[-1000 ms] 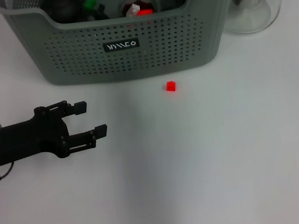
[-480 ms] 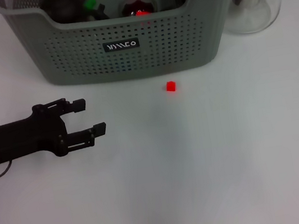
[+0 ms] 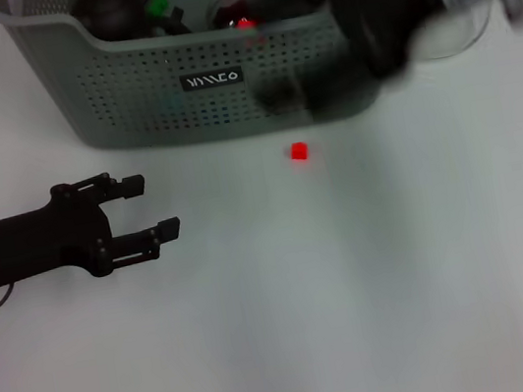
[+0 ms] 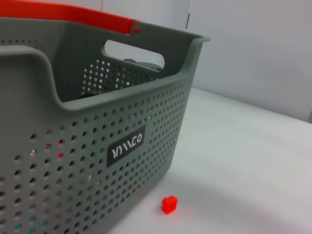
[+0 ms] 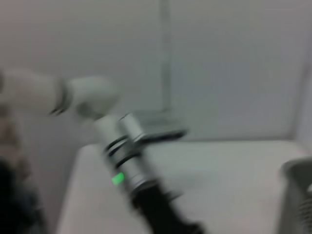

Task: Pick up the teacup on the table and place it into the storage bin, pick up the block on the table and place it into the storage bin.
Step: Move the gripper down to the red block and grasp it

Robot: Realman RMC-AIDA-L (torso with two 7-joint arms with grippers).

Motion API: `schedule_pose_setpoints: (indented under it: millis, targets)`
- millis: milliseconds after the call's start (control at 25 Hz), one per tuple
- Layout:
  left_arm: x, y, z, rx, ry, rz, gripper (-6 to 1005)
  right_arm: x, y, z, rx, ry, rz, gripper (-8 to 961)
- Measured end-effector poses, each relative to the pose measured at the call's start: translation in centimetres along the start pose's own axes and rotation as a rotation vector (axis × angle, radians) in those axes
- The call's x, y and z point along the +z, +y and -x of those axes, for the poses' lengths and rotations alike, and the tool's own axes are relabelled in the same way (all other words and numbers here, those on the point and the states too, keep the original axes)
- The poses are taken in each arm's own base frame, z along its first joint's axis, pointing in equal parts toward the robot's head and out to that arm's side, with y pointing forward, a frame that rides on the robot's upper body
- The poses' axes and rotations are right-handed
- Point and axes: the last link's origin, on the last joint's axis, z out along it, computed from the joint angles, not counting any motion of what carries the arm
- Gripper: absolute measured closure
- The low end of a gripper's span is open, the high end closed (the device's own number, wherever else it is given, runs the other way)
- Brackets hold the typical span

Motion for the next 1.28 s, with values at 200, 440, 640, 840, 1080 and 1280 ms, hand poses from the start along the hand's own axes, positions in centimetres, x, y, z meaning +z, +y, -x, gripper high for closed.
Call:
schedule_pose_setpoints:
  millis: [200, 440, 640, 840, 1080, 1280]
  targets:
    - [-0.2, 0.1, 0.0, 0.002, -0.001, 0.0, 218, 0.4, 1.2, -4.9, 0.089, 0.082, 0.133, 187]
    - [-0.2, 0.0, 0.1, 0.002, -0.003, -0.007, 218, 2.5, -0.6, -8.9, 0.168, 0.238, 0.154, 187]
    - [-0.3, -0.1, 0.1, 0.0, 0.002, -0.015, 217, 5.6, -3.1, -10.8, 0.154, 0.372, 0.074, 190]
    - [-0.2, -0.1, 0.0, -0.008, 0.005, -0.014, 218, 8.2, -4.6, -11.3, 0.111, 0.412, 0.032, 192]
    - [-0.1, -0.2, 0.1, -0.013, 0.007, -0.023, 218, 9.8, -5.4, -12.4, 0.075, 0.453, -0.048, 206]
    - [-0.1, -0.3, 0.1, -0.015, 0.005, -0.03, 217, 10.7, -5.8, -13.0, 0.061, 0.466, -0.099, 228]
